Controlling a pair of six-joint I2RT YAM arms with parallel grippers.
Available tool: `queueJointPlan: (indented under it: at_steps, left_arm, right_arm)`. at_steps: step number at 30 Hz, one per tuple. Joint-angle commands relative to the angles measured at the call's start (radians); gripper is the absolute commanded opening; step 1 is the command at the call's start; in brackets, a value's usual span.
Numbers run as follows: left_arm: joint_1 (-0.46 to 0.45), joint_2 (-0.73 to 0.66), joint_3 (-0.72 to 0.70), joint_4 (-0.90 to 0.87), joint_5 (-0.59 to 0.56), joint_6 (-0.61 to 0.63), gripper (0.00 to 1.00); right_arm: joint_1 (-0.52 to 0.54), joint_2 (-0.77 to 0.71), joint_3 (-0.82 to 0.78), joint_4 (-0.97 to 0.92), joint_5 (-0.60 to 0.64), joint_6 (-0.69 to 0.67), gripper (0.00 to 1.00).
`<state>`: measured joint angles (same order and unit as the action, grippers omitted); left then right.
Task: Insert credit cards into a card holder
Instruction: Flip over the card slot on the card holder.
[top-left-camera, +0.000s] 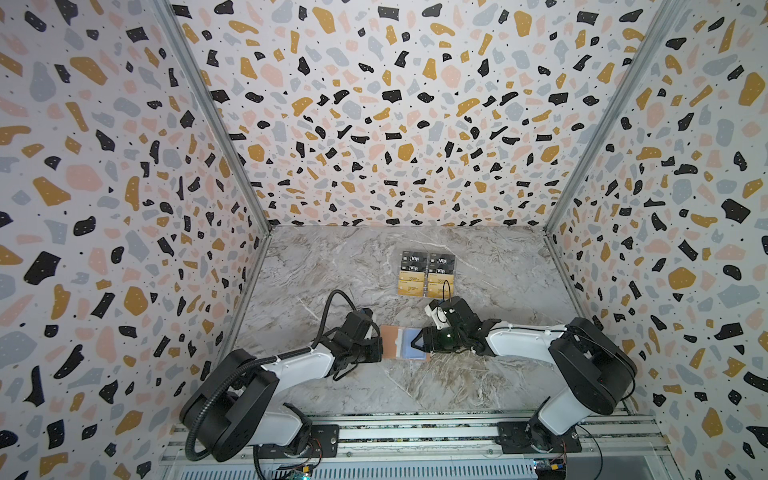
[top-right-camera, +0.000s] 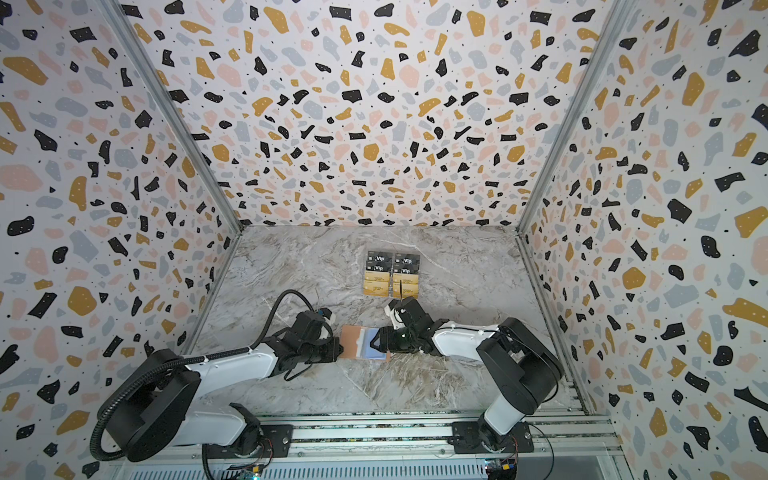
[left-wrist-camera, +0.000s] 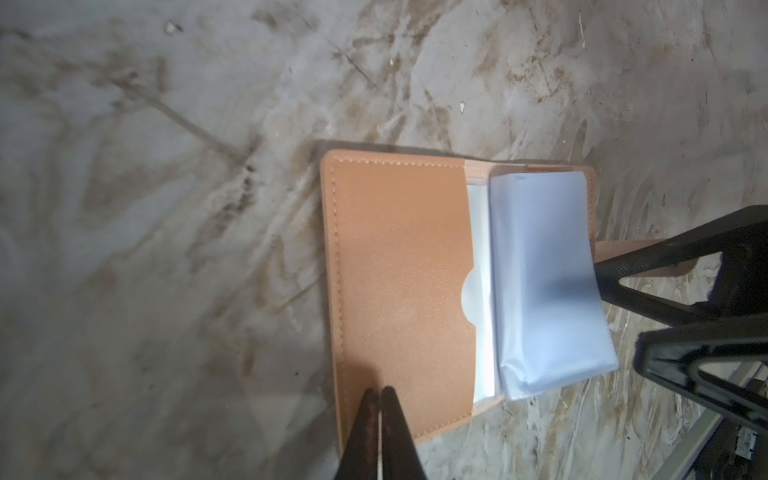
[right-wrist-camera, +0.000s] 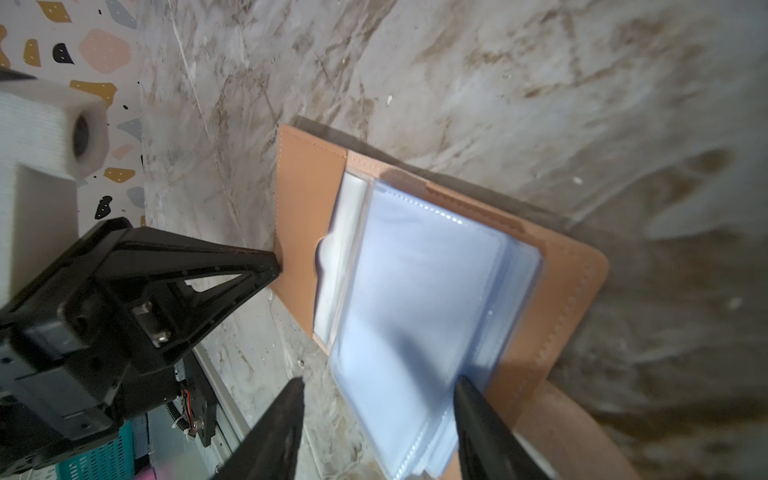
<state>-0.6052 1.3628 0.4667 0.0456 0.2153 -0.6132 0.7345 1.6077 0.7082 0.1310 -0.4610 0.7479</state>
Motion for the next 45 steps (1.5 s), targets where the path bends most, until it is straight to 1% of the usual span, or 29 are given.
queueJointPlan:
  at_steps: [1, 22, 33, 45]
  left_arm:
    - [-0.004, -0.019, -0.011, -0.01, -0.018, 0.004, 0.09]
    - [-0.004, -0.022, -0.013, -0.016, -0.019, 0.007, 0.09]
    - [-0.004, -0.025, -0.011, -0.026, -0.018, 0.01, 0.09]
    - [-0.004, -0.027, -0.008, -0.019, -0.009, 0.0, 0.09]
  right_arm:
    - [0.008, 0.015, 0.041, 0.003, -0.019, 0.005, 0.58]
    - [0.022, 0.04, 0.066, 0.063, -0.064, 0.042, 0.59]
    - [0.022, 0.059, 0.068, 0.136, -0.089, 0.08, 0.59]
    - [0.032, 0.089, 0.105, 0.194, -0.122, 0.101, 0.59]
